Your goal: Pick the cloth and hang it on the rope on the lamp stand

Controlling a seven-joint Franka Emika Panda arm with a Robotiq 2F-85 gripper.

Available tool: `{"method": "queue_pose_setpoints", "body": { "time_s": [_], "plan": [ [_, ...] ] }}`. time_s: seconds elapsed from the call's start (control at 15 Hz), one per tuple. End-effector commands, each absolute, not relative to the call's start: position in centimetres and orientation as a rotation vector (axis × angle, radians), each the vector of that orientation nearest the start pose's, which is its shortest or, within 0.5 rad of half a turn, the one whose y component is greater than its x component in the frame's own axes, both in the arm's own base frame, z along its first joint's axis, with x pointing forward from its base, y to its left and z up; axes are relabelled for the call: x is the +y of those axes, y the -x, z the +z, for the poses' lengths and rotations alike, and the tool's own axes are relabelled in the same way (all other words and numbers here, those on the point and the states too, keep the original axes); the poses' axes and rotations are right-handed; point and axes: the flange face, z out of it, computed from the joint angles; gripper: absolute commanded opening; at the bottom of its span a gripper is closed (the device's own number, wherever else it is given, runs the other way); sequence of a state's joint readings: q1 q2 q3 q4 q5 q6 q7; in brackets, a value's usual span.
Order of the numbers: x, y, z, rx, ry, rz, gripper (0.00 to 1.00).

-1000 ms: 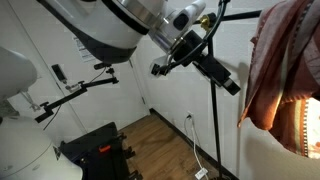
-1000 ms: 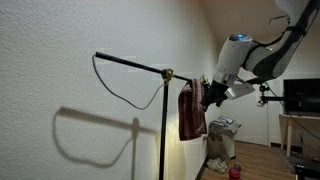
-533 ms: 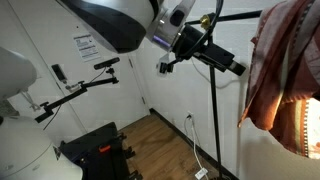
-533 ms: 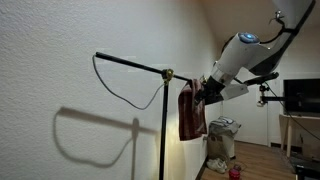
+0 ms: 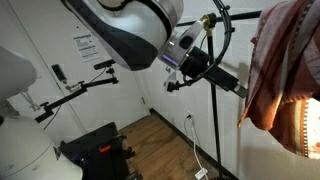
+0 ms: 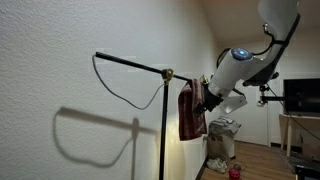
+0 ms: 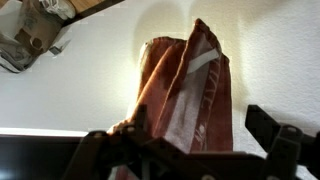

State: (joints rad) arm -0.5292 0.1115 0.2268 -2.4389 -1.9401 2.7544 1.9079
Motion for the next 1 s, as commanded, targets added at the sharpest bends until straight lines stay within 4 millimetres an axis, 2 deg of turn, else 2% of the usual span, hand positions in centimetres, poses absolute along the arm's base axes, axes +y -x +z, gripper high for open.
{"method": "queue_pose_setpoints", "body": {
  "time_s": [0.0, 0.33, 0.93],
  "plan": [
    [-11.1, -47.0, 23.5, 0.66, 3.341, -1.178, 1.0],
    [-12.5, -48.8, 22.6, 0.707, 3.346, -1.186, 1.0],
    [-13.6, -50.3, 21.9, 0.758, 3.351, -1.209, 1.0]
  ]
}}
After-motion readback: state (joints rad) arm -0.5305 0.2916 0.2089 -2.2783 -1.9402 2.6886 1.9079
